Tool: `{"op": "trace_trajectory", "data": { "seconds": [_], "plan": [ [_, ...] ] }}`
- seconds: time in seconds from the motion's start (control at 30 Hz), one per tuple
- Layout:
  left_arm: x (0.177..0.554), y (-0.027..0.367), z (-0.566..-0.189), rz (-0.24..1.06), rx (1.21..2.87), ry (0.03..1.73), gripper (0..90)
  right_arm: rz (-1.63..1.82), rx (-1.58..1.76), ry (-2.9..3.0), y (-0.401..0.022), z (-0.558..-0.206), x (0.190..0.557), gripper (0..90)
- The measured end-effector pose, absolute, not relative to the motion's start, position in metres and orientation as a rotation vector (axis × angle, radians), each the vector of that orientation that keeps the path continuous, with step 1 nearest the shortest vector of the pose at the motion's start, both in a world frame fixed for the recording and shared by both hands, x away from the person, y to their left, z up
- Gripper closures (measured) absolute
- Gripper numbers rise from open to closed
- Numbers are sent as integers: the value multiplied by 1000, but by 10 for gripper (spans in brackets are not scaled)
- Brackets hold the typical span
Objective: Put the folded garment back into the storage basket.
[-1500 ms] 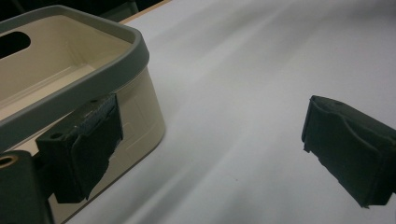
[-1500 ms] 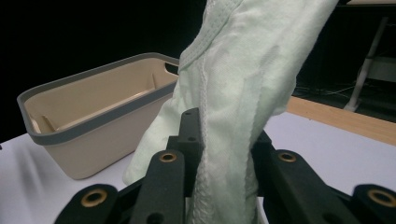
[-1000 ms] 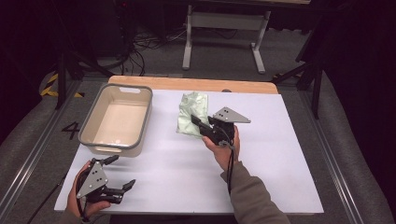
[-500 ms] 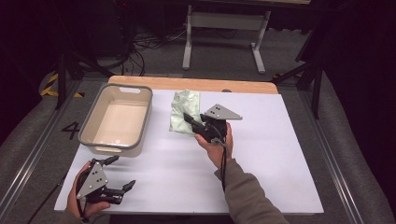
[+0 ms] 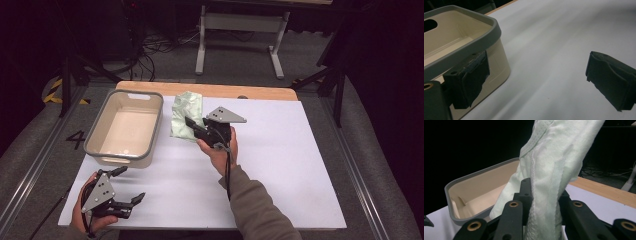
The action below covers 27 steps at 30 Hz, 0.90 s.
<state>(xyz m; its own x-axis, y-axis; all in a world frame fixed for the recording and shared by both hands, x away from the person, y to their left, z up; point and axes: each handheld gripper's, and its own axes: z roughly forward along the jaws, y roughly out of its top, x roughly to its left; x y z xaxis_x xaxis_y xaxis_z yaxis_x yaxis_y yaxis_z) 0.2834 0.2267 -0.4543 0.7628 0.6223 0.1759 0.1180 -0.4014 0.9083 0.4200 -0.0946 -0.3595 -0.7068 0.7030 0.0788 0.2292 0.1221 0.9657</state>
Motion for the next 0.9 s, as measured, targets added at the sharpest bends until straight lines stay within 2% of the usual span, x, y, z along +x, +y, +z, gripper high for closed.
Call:
{"op": "trace_trajectory", "data": {
  "seconds": [0.9],
  "plan": [
    [282, 231, -456, 596, 1918, 560, 62, 1649, 892, 2084, -24, -368, 444, 746]
  ]
}}
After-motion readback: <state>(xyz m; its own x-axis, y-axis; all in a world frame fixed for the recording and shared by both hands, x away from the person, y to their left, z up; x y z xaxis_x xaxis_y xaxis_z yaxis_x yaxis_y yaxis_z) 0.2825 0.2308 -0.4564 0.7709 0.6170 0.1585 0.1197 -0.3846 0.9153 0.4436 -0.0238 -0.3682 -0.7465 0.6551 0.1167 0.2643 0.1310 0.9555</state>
